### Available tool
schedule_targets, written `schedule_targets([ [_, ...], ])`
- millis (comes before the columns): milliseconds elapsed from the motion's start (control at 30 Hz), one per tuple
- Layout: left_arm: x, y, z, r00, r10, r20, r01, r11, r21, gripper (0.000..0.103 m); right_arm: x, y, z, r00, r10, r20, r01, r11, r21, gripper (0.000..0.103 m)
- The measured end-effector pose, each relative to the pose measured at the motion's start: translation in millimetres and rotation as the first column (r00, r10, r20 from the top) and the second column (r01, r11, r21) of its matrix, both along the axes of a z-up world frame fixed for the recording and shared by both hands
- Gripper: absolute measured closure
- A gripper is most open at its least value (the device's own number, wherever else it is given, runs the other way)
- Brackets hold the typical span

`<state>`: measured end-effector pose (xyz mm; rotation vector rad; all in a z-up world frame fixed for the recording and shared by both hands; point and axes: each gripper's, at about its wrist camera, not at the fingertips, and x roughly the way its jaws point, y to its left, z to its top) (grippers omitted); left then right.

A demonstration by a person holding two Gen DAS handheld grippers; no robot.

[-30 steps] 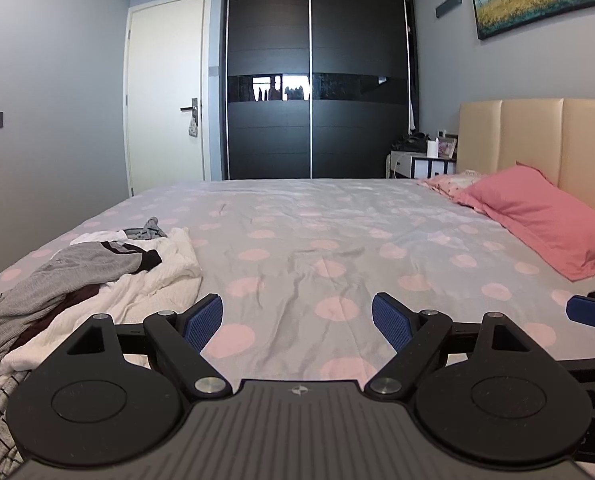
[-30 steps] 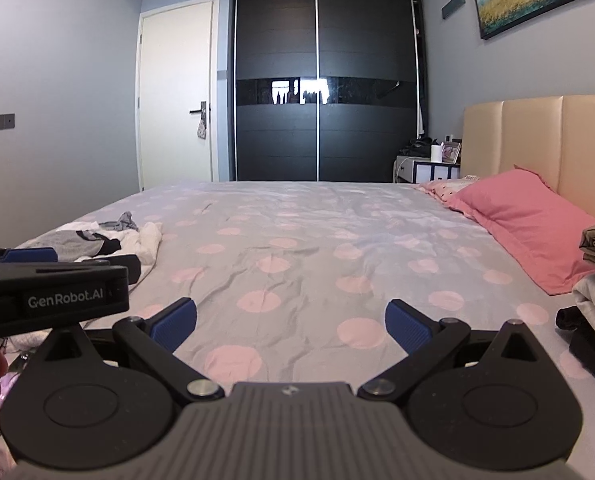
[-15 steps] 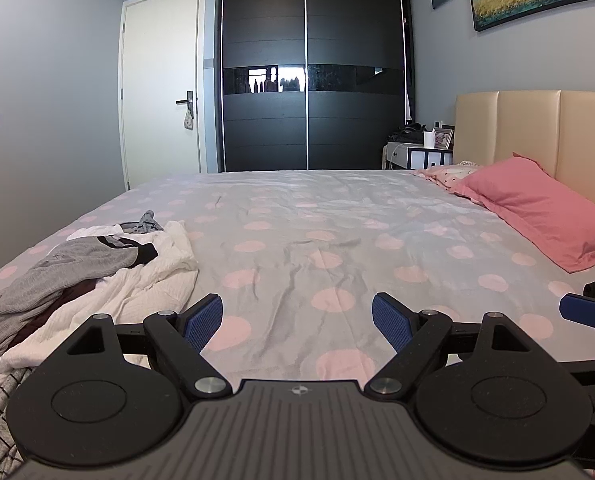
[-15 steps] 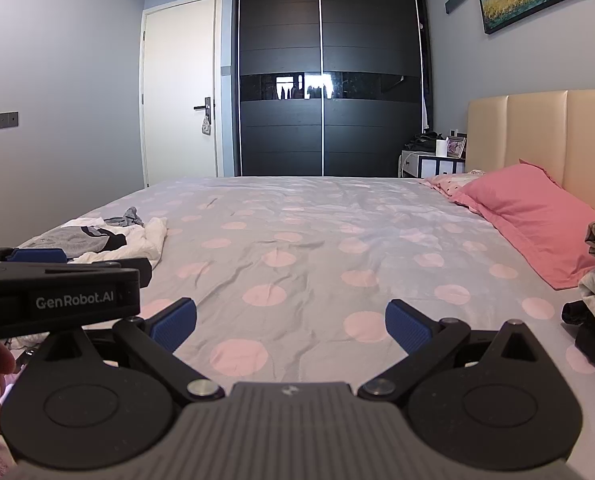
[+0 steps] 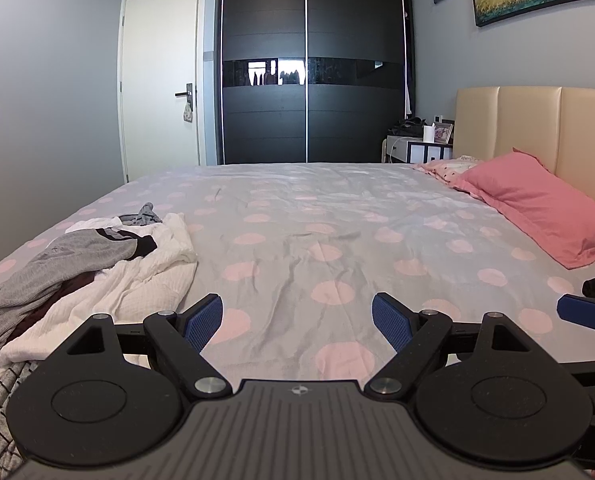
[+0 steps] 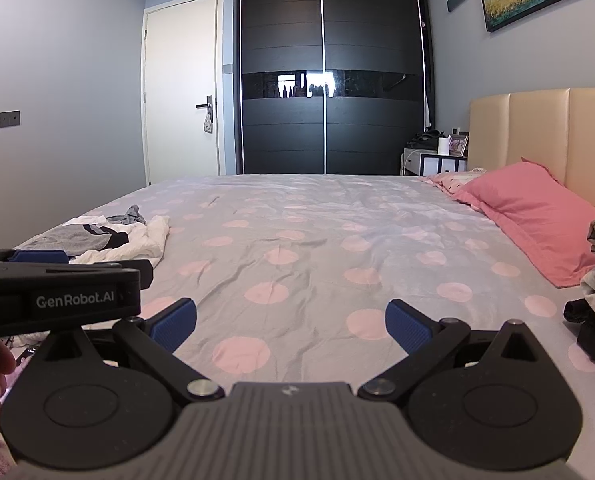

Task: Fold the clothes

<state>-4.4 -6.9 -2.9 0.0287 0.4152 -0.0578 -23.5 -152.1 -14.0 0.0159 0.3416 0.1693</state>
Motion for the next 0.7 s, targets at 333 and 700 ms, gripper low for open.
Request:
schedule_targets([
  [333, 16, 32, -1, 0.995, 0.033, -0.091, -0.031, 0.999, 0.032, 0.022, 7, -11, 11, 0.998, 0.019, -0.060, -0.018, 1.000, 0.016, 0.001],
  [700, 66, 146, 31, 0.975, 0.168, -0.142, -0.147, 0.978, 0.151, 0.023, 56, -53, 75, 0.981, 0.076, -0.180, -0.092, 0.992, -0.085, 0.001],
])
